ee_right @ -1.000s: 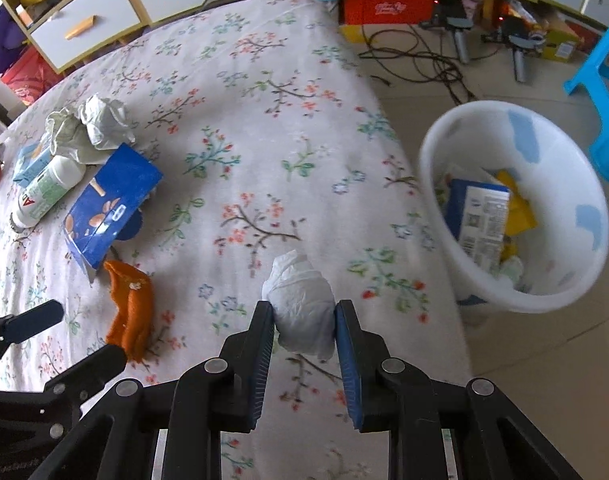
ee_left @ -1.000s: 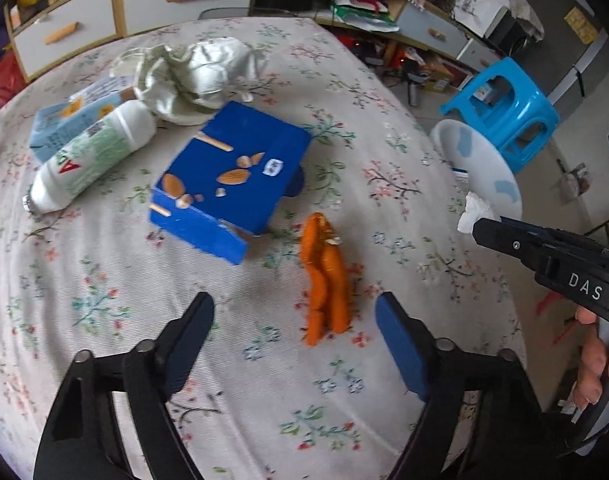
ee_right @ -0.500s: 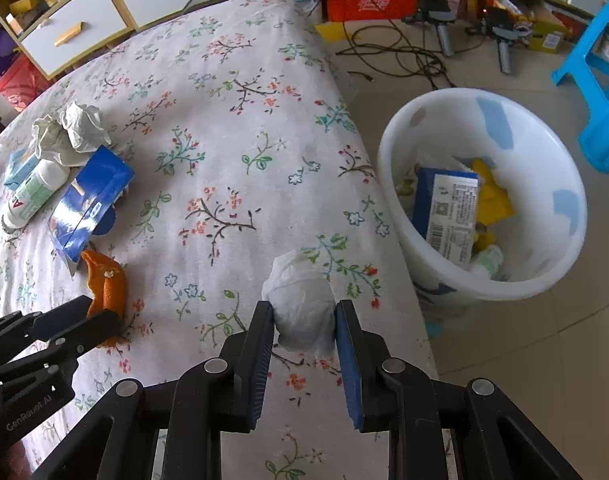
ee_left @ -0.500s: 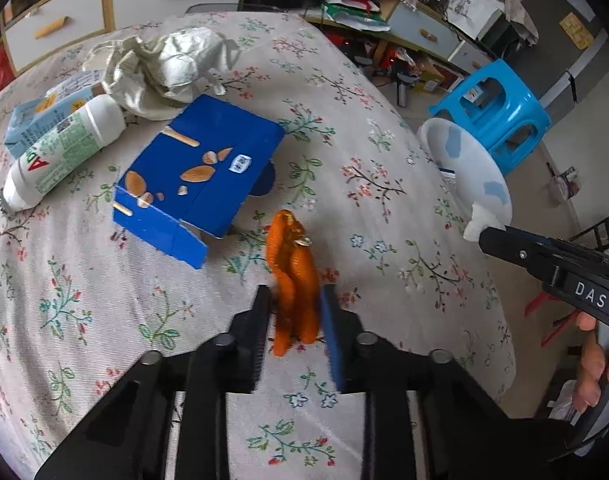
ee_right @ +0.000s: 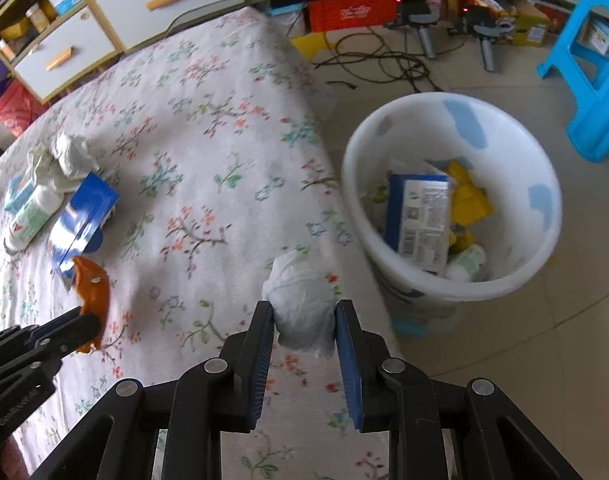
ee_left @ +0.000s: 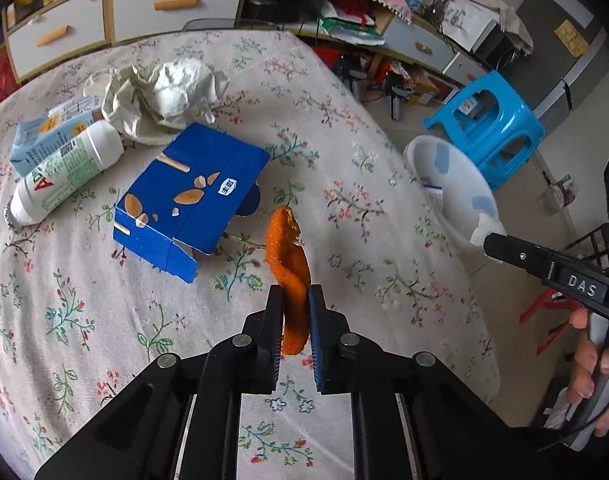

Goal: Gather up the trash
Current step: 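Carry the tissue ball over the bin and release it with the right tool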

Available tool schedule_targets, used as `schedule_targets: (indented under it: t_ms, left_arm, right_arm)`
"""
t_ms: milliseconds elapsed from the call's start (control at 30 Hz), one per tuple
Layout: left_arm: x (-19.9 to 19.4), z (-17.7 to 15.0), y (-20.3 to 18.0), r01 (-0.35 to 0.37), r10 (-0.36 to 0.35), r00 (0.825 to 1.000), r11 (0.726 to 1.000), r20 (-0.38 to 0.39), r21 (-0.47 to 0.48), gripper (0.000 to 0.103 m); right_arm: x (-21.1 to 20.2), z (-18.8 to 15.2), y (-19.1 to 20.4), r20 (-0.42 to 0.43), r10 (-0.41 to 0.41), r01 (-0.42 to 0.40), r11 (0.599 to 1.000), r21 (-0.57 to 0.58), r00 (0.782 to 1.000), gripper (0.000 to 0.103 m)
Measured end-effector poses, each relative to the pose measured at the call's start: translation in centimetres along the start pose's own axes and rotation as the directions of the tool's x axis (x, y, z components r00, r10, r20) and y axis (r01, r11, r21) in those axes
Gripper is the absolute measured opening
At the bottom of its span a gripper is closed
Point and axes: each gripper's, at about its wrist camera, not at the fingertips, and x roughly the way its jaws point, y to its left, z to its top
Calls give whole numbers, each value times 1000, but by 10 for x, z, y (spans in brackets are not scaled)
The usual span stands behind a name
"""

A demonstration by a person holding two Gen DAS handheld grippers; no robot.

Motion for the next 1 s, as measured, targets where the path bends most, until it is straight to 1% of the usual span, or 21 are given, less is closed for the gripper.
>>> schedule_targets:
  t_ms: [100,267,400,533,567,600,667,800,1000]
  left_arm:
    - [-5,2,-4,10,-10,1000,1000,11,-10,13]
    - [-9,8,-18,13,-14,1000,1000,15,21,13]
    - [-9,17,-32,19,-20,1000,999,20,45,13]
    - [-6,26,-44,28,-29,999,998,27,57,13]
    - [-4,29,-49,32,-34,999,998,28,62,12]
    - [-3,31,-52,36,-38,999,997,29,68,13]
    - [0,36,-62,45,-48,998,996,34,83,13]
    - [6,44,-77,66,-70,997,993,33,97,12]
    - [23,50,-105,88,-92,996,987,19,137,13]
  right_arm:
    - [-6,3,-17,15,-9,9,999,39,1000,28]
    - [-13,8,-49,36,-32,28,994,109,999,28]
    - [-16,11,-75,55,-46,35,982,183,997,29]
    - [-18,14,-94,79,-51,30,969,245,996,32]
    - [-19,15,-98,90,-55,30,966,257,994,38]
    - [-21,15,-101,101,-61,32,963,267,993,48]
    - [-24,16,-109,112,-74,38,955,295,991,54]
    - [-31,14,-121,115,-62,20,943,332,991,57]
    - [-40,7,-132,112,-94,54,946,319,989,61]
